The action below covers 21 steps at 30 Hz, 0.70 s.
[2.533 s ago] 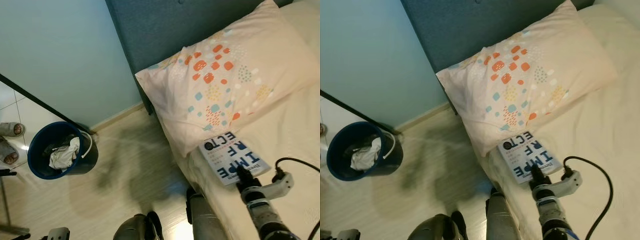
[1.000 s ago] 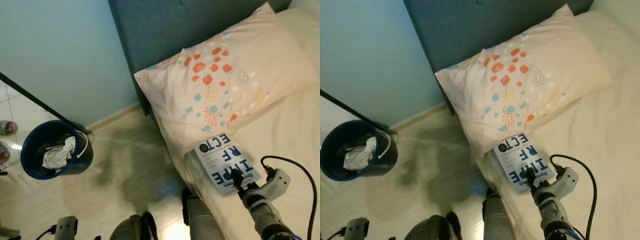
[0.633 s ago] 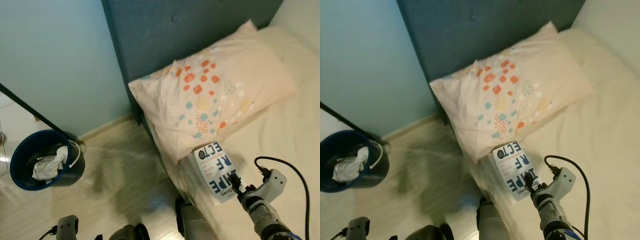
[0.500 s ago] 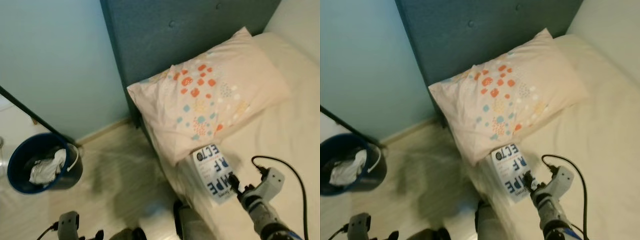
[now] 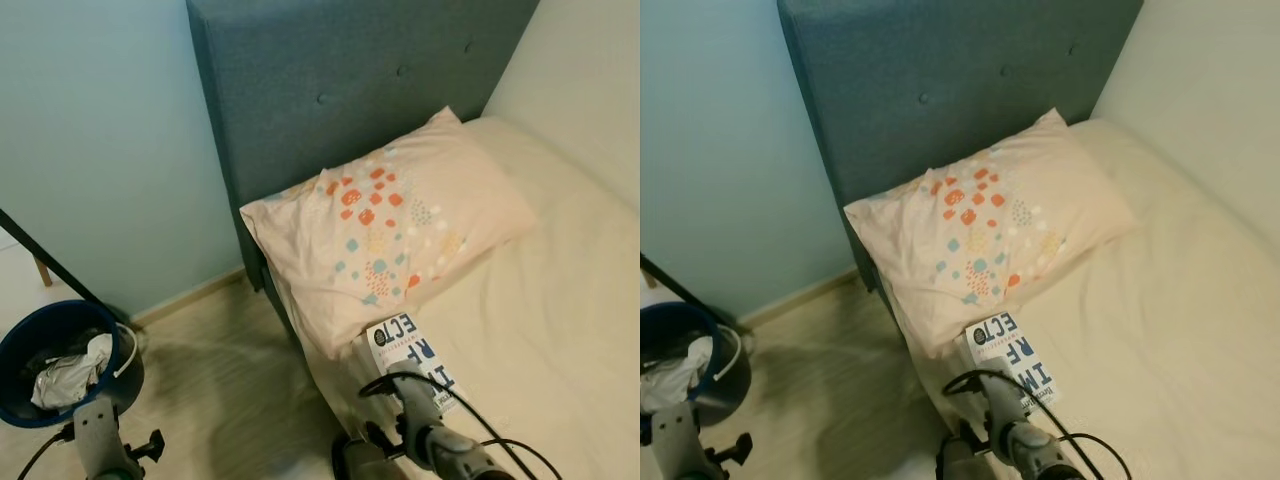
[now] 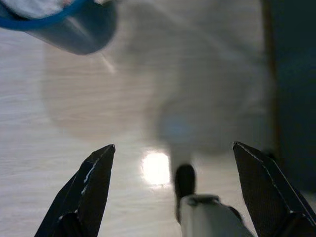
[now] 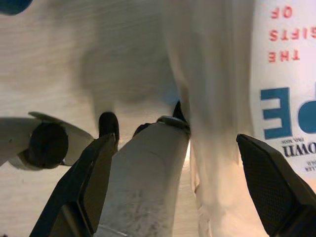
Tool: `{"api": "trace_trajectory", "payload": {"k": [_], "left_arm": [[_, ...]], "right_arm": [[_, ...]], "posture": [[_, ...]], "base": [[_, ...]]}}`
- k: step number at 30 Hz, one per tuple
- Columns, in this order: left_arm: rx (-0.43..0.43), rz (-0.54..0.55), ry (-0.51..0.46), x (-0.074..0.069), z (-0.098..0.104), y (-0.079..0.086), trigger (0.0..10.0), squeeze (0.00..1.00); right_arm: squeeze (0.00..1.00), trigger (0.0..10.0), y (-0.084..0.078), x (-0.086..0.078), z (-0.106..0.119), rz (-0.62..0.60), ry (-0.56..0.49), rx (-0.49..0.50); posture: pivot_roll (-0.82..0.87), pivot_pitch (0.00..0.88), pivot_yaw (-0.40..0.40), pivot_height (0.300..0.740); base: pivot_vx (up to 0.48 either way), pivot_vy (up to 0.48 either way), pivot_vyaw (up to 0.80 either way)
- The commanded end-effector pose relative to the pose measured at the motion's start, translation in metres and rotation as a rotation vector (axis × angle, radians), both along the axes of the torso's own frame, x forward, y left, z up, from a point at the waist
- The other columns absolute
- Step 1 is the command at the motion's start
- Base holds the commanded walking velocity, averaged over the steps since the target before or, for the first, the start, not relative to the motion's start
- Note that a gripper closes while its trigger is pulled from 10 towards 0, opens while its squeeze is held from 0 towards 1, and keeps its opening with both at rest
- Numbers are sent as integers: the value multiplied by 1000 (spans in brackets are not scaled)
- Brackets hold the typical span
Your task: Clean up the room
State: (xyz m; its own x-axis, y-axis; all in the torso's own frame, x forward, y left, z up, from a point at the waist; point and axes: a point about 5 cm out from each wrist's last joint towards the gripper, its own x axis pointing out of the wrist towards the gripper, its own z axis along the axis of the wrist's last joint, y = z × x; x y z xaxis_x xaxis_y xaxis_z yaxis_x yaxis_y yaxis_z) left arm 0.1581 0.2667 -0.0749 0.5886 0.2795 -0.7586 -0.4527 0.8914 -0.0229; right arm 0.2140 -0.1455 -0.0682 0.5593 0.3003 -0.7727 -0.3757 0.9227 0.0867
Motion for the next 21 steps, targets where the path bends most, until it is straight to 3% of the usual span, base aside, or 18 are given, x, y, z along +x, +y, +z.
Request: {"api": "trace_trajectory", "payload": {"k": [1, 5, 9, 21], "left_arm": [[-8, -16, 83, -14, -9, -8, 10000, 0], [-27, -55, 133, -20, -18, -27, 10000, 0], [-33, -54, 159, -25, -21, -33, 10000, 0], [-21, -57, 199, -34, -24, -31, 10000, 0]], "right_arm": [[0, 10000, -3, -9, -6, 9, 36, -32], [0, 10000, -4, -12, -8, -16, 59, -50], [0, 10000, -7, -12, -8, -42, 63, -62], [0, 10000, -28, -16, -10, -101, 83, -124]], "posture": [[-48, 25, 32, 740], [-46, 7, 39, 740], [-43, 1, 38, 740], [-41, 0, 31, 740]], "base": [[0, 0, 0], [0, 0, 0], [-65, 0, 0], [-282, 0, 0]]}}
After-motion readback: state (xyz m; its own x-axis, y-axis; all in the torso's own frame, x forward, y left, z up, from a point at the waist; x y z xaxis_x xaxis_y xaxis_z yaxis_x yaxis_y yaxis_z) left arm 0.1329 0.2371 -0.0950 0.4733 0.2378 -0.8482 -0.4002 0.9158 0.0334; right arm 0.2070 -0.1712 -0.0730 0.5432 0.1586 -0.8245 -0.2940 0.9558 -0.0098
